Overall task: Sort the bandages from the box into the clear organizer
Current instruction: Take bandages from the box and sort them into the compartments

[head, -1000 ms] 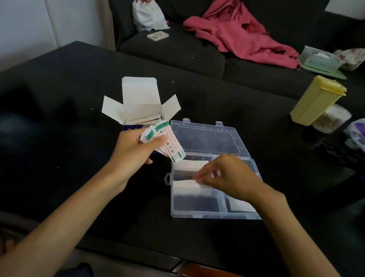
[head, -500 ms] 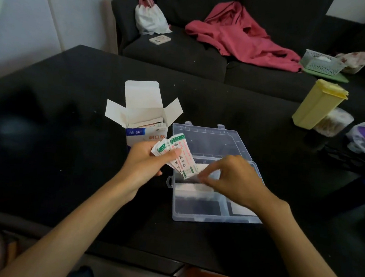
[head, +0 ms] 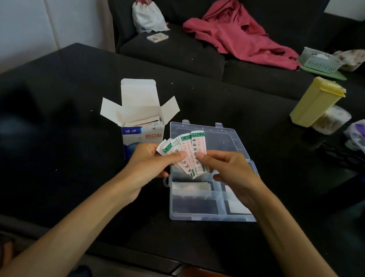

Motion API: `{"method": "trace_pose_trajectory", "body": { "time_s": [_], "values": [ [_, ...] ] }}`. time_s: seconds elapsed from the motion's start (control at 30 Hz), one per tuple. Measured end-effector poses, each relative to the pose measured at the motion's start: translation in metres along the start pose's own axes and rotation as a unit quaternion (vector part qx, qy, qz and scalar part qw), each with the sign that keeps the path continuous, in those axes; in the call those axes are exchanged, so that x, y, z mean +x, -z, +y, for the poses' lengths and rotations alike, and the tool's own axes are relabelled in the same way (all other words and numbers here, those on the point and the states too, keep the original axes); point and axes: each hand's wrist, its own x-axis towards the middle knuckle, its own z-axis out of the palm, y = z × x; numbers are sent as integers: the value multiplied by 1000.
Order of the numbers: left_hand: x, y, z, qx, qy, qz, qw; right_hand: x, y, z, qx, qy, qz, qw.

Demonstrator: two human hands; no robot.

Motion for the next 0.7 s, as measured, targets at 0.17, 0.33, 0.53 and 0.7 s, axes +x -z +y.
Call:
{"method": "trace_pose_trajectory", "body": {
  "time_s": [0.17, 0.33, 0.53, 0.7],
  "values": [
    [-1, 2, 0, 8, -17, 10, 1000, 0, 1, -1, 19, -2, 13, 1000],
    [-6, 0, 1, -19, -33, 25, 999, 0, 1, 0, 17, 0, -6, 1000],
    [-4, 0, 2, -7, -36, 20, 999, 2, 3, 1, 18, -1, -8, 1000],
    [-7, -2, 3, -3, -40, -11, 999, 3, 4, 0, 48, -4, 28, 998]
  ]
}}
